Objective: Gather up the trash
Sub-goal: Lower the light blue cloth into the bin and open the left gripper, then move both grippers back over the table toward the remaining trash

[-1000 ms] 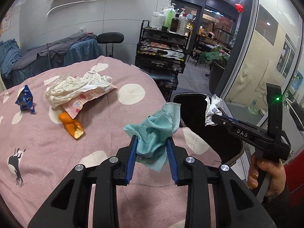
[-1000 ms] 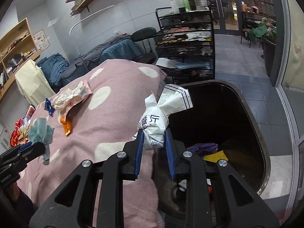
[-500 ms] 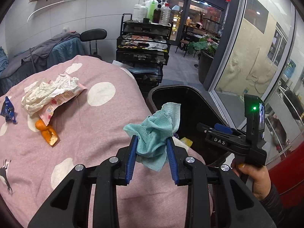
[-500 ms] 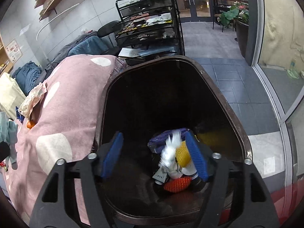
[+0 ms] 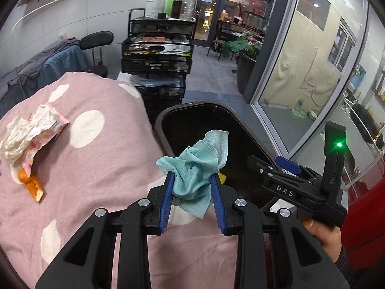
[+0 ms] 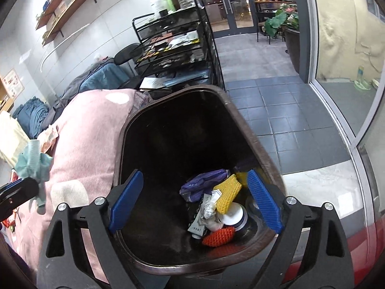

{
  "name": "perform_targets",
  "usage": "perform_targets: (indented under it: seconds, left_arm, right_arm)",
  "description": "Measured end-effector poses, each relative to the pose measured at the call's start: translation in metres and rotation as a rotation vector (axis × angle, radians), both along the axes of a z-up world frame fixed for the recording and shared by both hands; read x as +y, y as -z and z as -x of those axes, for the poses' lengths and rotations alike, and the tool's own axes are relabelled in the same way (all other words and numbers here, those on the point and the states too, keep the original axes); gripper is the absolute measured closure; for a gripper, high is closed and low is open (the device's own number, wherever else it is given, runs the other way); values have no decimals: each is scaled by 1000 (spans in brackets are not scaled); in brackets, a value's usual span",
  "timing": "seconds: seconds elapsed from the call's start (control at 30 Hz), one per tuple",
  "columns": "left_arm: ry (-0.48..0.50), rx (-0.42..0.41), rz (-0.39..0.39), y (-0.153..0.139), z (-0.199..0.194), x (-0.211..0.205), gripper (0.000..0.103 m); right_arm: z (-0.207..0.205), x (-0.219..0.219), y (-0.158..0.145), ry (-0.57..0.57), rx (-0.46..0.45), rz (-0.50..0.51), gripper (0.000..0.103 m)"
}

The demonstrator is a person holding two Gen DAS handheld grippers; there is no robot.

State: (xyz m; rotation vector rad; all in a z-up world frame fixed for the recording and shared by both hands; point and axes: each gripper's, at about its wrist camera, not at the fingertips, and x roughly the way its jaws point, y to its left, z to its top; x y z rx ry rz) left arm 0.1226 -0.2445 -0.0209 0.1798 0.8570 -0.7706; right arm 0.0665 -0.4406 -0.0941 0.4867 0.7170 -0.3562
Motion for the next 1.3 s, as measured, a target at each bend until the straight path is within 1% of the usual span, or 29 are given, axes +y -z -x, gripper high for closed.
perform_targets:
  seconds: [0.17,0.37,0.47,0.6,0.67,0.7,0.73,0.77,0.8,0.83,0.93,1.03,1.13,1.3]
  left_arm:
    - [30,1,-30,2,-6,-26,72]
    - [53,16,-71,10,-12,-50,72]
    - [62,35,-84,15,-15,-58,72]
    - [62,41,-113,22,-17,-66,71]
    - [66,48,-122,25,-18,-69,69]
    - [66,49,-126,27,-18,-69,65]
    - [63,49,-131,28,-18,-70,56]
    - [60,47,-135,29,-19,-70,50]
    - [58,41,-138,30,-19,-69,38]
    - [57,33,-141,30,-18,-69,30]
    - [56,5,-139,28,-14,-68,18]
    - [54,-42,-136,21,-9,-66,11]
    - [47,-111,-147,14,-3,-64,8]
    - [43,-192,-148,2,10,-59,7]
  right_arm:
    - [6,-9,-2,31,-3,-4,15]
    - [14,-22,-1,67,-5,-10,15]
    - [17,-26,-2,77,-7,-13,15]
    - [18,-28,-1,80,-5,-15,15]
    - [18,-30,-1,81,-4,-16,15]
    - [19,-30,-1,82,-3,-17,15]
    - [19,-31,0,83,-2,-19,15]
    - [19,-31,0,84,-2,-19,15]
    - [20,-31,0,85,-1,-19,15]
    - [20,-32,0,85,0,-18,15]
    - [20,-33,-1,93,-2,-15,11]
    - [21,-35,0,102,-3,-19,8]
    - [21,-36,1,106,-1,-17,7]
    - [20,-35,1,105,-2,-14,7]
